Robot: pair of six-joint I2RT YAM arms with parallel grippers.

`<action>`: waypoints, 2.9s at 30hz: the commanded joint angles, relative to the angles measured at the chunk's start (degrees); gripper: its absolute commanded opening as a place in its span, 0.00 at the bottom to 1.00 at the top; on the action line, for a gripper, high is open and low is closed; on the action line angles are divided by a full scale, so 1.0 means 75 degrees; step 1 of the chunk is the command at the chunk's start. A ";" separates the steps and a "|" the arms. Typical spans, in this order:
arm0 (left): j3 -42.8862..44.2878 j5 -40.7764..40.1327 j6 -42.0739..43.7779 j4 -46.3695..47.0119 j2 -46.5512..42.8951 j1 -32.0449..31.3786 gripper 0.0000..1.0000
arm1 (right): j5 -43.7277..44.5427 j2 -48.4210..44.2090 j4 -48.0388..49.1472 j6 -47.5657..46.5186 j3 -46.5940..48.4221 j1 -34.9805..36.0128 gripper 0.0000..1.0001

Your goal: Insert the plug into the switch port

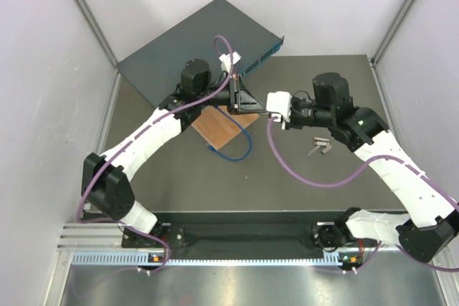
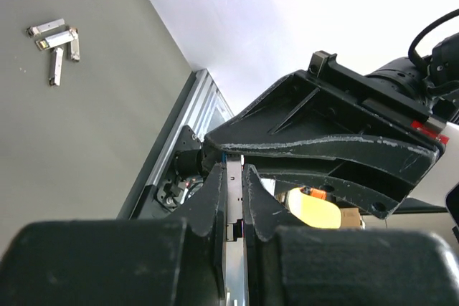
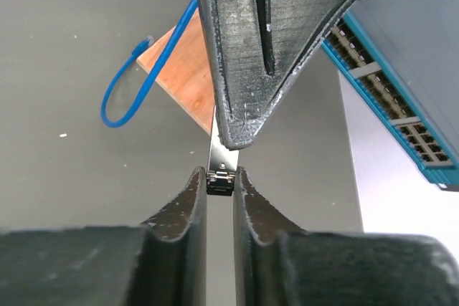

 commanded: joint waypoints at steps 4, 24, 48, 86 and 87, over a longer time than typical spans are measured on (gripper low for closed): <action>0.0006 0.0085 0.0047 0.0352 -0.0440 -0.0010 0.36 | 0.0135 0.0104 0.0206 0.0161 0.0295 0.0116 0.00; 0.3217 -0.3311 0.3149 -0.4243 -0.1411 0.3950 0.99 | 0.0334 0.0981 -0.0636 0.2130 0.1372 -0.0188 0.00; 0.1834 -0.3466 0.5461 -0.3610 -0.2081 0.4339 0.99 | 0.3393 0.3034 -0.0170 0.5083 0.2839 0.1357 0.00; -0.2462 -0.0587 -0.1333 -0.0500 -0.3558 0.8566 0.99 | 0.4682 0.3069 0.0346 0.5939 0.2593 0.1827 0.00; -0.2640 -0.0398 -0.1533 -0.0180 -0.3499 0.8627 0.99 | 0.4670 0.3034 0.0381 0.5939 0.2546 0.1827 0.00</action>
